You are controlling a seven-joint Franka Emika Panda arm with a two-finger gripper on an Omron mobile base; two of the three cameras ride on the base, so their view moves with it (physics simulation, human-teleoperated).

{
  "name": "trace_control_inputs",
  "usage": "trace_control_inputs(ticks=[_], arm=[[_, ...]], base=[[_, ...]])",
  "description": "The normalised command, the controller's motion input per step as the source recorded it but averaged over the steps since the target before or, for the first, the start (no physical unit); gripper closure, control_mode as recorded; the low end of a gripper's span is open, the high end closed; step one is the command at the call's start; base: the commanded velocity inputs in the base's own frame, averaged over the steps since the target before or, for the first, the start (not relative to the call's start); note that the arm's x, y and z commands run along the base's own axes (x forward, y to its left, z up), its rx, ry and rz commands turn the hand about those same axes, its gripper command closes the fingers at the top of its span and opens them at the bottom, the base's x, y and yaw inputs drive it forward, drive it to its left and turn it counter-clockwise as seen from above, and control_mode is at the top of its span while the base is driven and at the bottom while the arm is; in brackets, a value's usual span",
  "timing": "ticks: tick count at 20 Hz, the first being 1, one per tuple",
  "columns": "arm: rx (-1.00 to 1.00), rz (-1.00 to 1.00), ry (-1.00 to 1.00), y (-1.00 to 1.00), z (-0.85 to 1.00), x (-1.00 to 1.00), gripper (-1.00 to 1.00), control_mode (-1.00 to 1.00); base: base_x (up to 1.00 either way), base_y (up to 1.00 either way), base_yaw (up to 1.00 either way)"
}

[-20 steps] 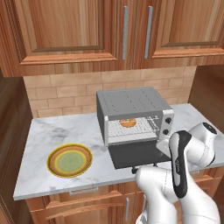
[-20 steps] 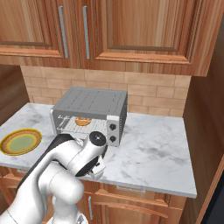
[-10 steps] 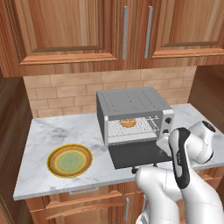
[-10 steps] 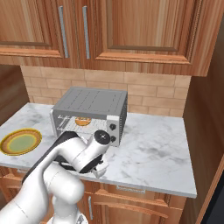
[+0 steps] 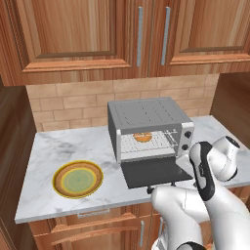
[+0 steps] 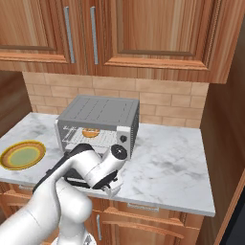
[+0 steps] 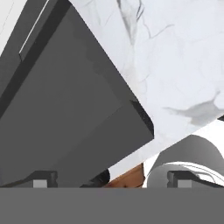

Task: Pick up the bagel from the plate, place it on the toaster oven rack, close the door, and set the timer.

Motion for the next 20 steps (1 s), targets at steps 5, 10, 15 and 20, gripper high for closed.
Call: trace_control_inputs(ticks=[5, 10, 15, 20], arm=[[0.02, 0.00, 0.00, 0.00, -0.24, 0.13, -1.00, -1.00], [0.04, 0.00, 0.00, 0.00, -0.24, 0.20, -1.00, -1.00], [0.04, 0.00, 0.00, 0.02, -0.24, 0.16, -1.00, -1.00], [0.01, 0.00, 0.00, 0.33, -0.09, 0.02, -1.00, -1.00]], base=[[0.00, 0.00, 0.00], [0.00, 0.00, 0.00], [0.00, 0.00, 0.00], [0.00, 0.00, 0.00]])
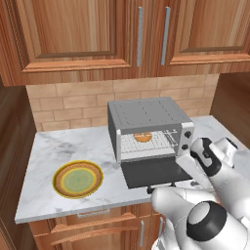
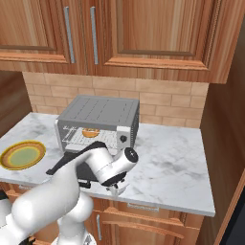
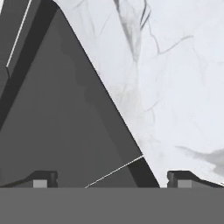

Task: Pick up the bagel from the plate, place it on the toaster oven rack, close the door, and set the timer.

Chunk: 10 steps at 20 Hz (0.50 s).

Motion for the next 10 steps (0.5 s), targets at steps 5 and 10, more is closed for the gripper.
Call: trace_control_inputs(ticks=[5, 10], arm=[[0.03, 0.00, 0.00, 0.46, 0.00, 0.03, -1.00, -1.00], [0.03, 0.00, -0.01, 0.50, 0.00, 0.18, -1.00, -1.00]], base=[[0.00, 0.00, 0.00], [0.00, 0.00, 0.00]])
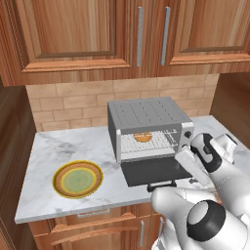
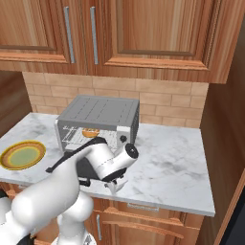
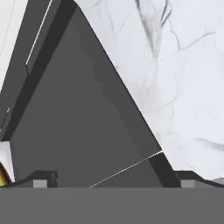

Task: Pick up the bagel from the plate, place it on the toaster oven rack, close the door, and set the timer.

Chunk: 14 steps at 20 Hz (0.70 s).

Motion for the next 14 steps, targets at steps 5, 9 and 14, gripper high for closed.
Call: trace_control_inputs(ticks=[5, 9, 14], arm=[[0.04, 0.00, -0.10, 0.45, 0.01, 0.18, -1.00, -1.00], [0.07, -0.02, -0.15, 0.42, 0.10, 0.20, -1.00, -1.00], [0.09, -0.04, -0.17, 0.44, 0.18, 0.27, -1.00, -1.00]], base=[[0.00, 0.00, 0.00], [0.00, 0.00, 0.00], [0.00, 0.00, 0.00]])
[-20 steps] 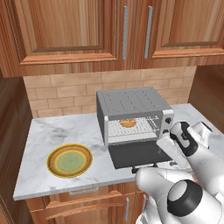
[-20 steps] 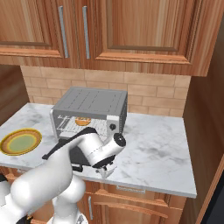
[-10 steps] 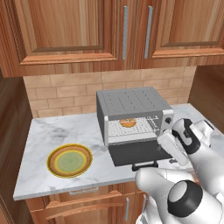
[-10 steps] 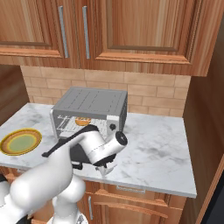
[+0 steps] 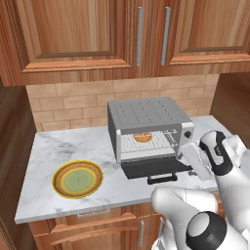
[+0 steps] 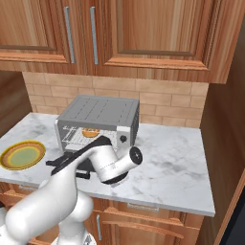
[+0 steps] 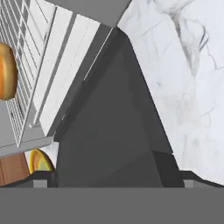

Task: Pick up the bagel from the plate, place it on the toaster oven rack, close the door, and set the timer.

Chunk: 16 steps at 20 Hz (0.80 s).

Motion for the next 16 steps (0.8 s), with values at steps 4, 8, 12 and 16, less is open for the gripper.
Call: trace_control_inputs(ticks=[4, 8, 12, 16], arm=[[0.09, -0.05, -0.17, 0.48, 0.21, 0.36, -1.00, -1.00], [0.08, -0.06, -0.15, 0.48, 0.16, 0.43, -1.00, -1.00], [0.07, -0.06, -0.12, 0.47, 0.11, 0.46, -1.00, -1.00], [0.07, -0.06, -0.09, 0.45, 0.04, 0.47, -1.00, -1.00]], base=[[0.00, 0.00, 0.00], [0.00, 0.00, 0.00], [0.00, 0.00, 0.00], [0.00, 0.00, 0.00]])
